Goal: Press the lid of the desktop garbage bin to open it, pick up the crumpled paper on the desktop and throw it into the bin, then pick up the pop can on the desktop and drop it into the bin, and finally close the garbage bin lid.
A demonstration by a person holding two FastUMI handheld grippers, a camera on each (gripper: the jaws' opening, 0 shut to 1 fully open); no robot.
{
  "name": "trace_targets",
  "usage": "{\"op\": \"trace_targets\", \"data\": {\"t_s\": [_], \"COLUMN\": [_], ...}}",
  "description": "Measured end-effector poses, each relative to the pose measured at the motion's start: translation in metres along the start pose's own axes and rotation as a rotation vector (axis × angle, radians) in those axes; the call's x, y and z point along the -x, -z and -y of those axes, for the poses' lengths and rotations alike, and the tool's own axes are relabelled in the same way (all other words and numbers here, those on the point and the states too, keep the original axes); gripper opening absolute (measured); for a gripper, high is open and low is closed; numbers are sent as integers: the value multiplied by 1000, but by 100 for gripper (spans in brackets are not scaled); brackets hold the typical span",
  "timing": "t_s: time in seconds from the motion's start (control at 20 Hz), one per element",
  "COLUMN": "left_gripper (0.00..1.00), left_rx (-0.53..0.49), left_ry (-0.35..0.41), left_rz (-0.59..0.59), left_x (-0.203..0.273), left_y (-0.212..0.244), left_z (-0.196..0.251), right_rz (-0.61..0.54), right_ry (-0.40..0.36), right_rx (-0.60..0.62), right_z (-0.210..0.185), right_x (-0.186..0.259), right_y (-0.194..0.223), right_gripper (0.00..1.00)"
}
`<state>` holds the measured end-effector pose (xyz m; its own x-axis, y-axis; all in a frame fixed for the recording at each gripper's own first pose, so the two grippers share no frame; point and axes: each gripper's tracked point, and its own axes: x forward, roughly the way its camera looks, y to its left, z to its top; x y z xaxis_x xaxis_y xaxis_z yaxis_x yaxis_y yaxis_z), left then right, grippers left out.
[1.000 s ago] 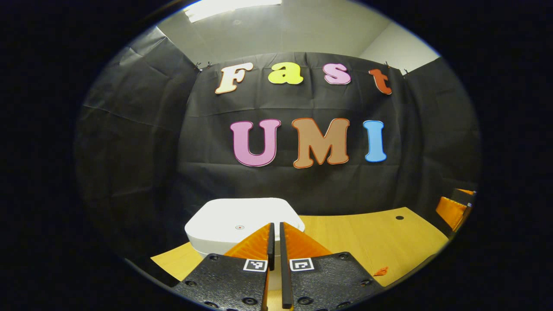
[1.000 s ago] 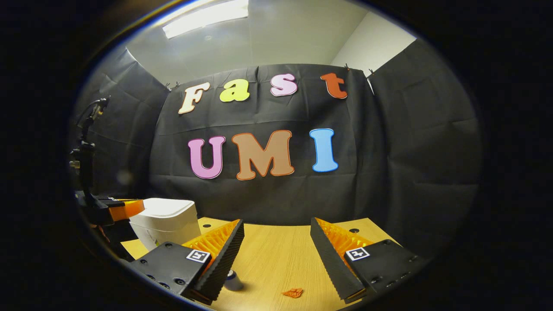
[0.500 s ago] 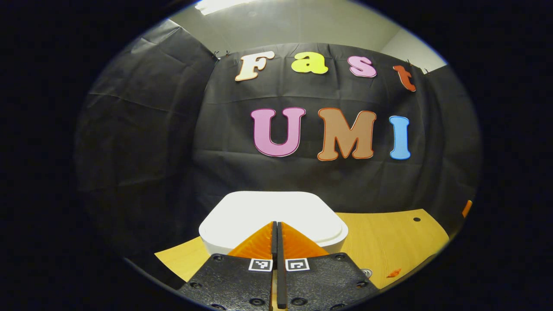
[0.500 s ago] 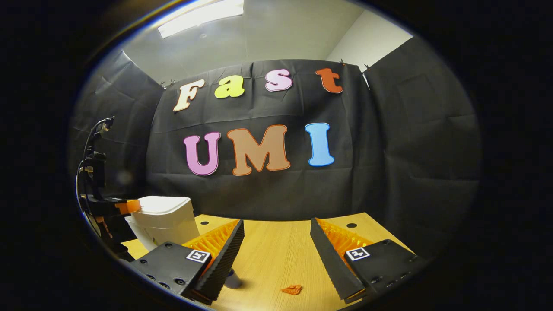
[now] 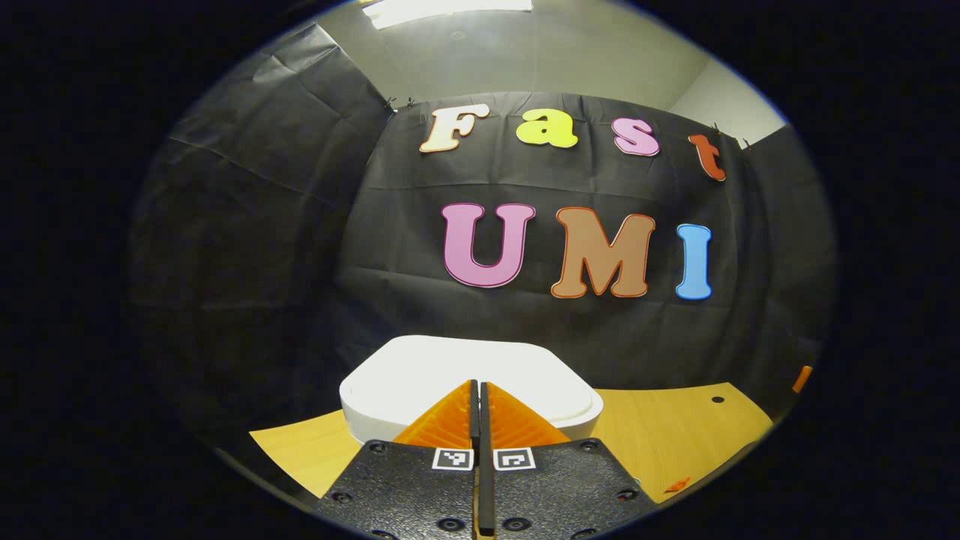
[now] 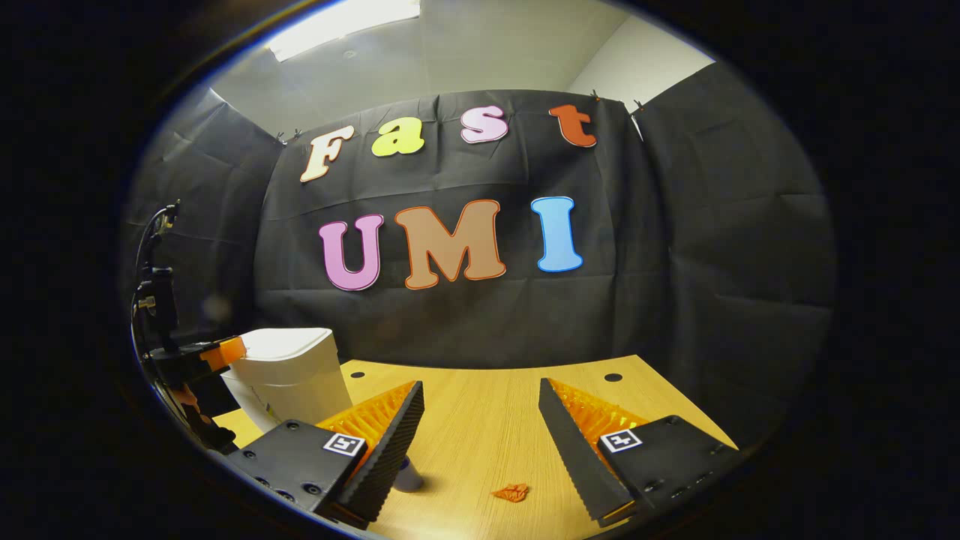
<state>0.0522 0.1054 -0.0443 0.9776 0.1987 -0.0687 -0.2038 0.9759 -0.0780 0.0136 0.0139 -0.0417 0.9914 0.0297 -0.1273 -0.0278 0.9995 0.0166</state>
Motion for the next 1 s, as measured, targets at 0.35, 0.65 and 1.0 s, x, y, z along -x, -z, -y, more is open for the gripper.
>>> {"op": "trace_targets", "data": {"t_s": [0.35,0.65,1.0], "left_gripper": [0,0,0], "left_rx": [-122,-108,-113], "left_ry": [15,21,75], "left_rz": [15,118,203], "left_x": [-1,2,28], "left_y": [-8,-52,-89], "left_z": [2,7,20], "right_rz": [-5,-34,-75], "right_ry": [-18,0,13], "right_rx": [-2,14,49], "right_z": [-8,-3,1], "right_x": [1,6,-1], "right_y": [3,12,33], "right_gripper": [98,98,98]}}
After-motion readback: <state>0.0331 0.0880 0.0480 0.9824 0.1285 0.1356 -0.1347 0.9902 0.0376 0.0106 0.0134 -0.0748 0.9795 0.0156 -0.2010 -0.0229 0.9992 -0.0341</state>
